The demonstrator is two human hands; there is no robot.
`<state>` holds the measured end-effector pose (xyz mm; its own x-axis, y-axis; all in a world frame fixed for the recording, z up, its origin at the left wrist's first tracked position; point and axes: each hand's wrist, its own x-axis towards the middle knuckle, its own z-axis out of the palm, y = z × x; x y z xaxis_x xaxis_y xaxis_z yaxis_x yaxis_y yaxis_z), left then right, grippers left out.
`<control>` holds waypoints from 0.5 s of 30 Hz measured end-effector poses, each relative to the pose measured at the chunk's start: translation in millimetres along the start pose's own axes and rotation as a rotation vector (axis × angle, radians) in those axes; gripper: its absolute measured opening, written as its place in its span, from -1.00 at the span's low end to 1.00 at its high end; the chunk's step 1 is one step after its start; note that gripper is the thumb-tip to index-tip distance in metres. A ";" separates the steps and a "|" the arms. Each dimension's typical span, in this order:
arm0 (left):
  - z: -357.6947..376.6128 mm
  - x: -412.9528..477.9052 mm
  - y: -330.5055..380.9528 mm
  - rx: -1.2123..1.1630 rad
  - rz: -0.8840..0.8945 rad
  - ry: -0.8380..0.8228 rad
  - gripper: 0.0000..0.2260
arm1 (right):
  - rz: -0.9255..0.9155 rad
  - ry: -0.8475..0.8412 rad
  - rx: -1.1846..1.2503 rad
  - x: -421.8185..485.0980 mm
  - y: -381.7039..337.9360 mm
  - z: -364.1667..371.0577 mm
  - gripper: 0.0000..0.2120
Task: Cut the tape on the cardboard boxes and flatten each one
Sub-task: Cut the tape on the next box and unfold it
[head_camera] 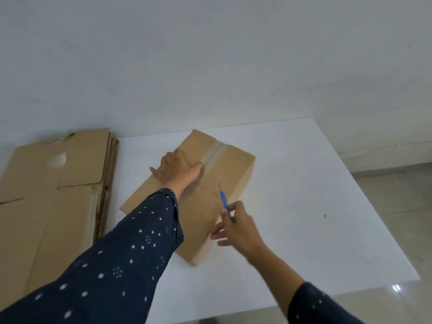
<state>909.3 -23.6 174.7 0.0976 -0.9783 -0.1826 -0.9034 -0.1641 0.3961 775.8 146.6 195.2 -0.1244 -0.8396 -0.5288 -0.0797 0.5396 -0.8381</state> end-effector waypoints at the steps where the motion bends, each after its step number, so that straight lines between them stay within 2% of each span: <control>1: 0.9 7.0 4.2 0.010 0.039 -0.012 -0.30 | 0.024 -0.021 0.042 -1.2 -1.9 10.5 -0.88; 2: 2.7 13.6 7.9 0.023 0.076 -0.027 -0.29 | 0.021 -0.010 0.074 -1.8 -5.4 17.8 -0.87; 4: 8.0 22.1 17.8 0.070 0.133 -0.059 -0.27 | -0.051 0.158 0.015 12.4 -12.9 16.3 -0.86; 7: 21.6 16.3 38.7 0.166 0.161 -0.100 -0.26 | -0.168 0.511 -0.296 50.7 -32.1 -20.3 -0.88; 9: 35.5 3.6 53.2 0.163 0.165 -0.100 -0.28 | -0.215 0.611 -0.406 76.1 -43.8 -51.2 -0.90; 10: 42.9 -3.1 59.2 0.151 0.168 -0.093 -0.30 | -0.209 0.589 -0.435 87.6 -48.4 -64.1 -0.89; 13: 59.7 -13.8 66.8 0.147 0.169 -0.042 -0.34 | -0.119 0.381 -0.547 108.9 -53.1 -82.9 -0.81; 15: 62.3 -10.7 61.4 0.148 0.204 -0.011 -0.37 | -0.134 0.325 -0.660 111.0 -52.5 -87.7 -0.78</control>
<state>826.8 -15.4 144.8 -0.0970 -0.9877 -0.1225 -0.9553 0.0579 0.2900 679.5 30.6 192.2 -0.3499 -0.8953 -0.2756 -0.6790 0.4451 -0.5839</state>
